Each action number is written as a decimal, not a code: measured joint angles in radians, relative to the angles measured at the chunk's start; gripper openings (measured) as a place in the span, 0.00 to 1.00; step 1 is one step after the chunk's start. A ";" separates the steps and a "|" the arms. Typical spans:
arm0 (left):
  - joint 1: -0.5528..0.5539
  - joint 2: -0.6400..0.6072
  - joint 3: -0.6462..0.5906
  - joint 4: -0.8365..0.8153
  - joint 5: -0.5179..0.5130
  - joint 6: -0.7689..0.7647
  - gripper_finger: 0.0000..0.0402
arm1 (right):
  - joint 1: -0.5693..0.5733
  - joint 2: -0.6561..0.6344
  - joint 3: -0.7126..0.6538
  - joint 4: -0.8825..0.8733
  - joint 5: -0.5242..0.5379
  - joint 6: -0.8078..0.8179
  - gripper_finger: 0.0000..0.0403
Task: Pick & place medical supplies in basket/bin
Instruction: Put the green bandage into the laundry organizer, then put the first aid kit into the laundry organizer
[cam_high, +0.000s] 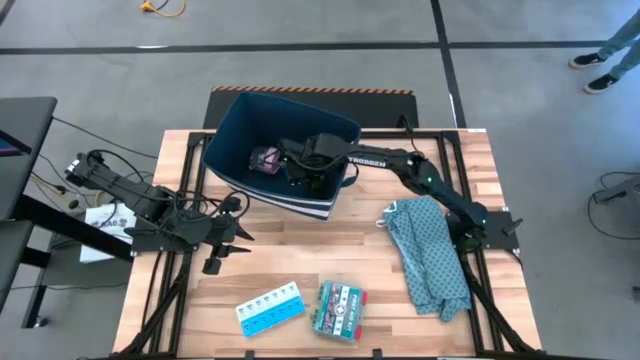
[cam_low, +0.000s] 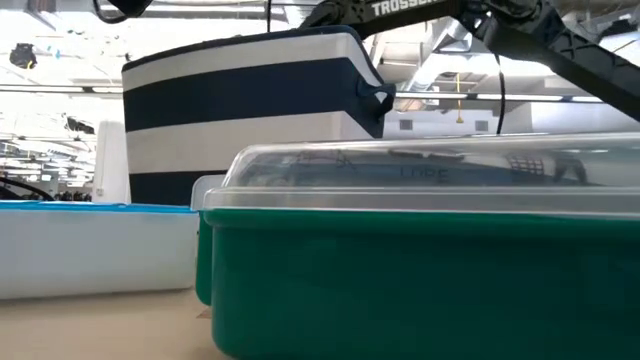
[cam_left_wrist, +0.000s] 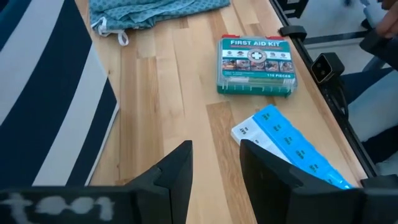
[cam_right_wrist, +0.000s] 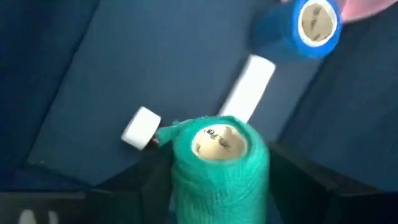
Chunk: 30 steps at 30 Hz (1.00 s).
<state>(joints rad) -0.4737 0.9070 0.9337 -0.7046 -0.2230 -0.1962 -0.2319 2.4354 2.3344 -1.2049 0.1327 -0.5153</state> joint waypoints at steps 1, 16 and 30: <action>0.000 0.000 0.000 0.000 0.000 -0.001 0.30 | 0.004 0.003 0.002 0.010 0.003 -0.011 0.59; 0.000 0.000 0.000 0.006 -0.031 -0.011 0.30 | 0.095 -0.091 0.000 -0.017 0.217 -0.097 0.62; 0.000 0.010 0.000 -0.022 -0.067 -0.126 0.30 | 0.292 -0.331 0.000 -0.018 0.389 -0.072 0.62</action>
<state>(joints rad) -0.4736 0.9171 0.9337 -0.7269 -0.2903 -0.3218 0.0603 2.1042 2.3343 -1.2226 0.5213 -0.5878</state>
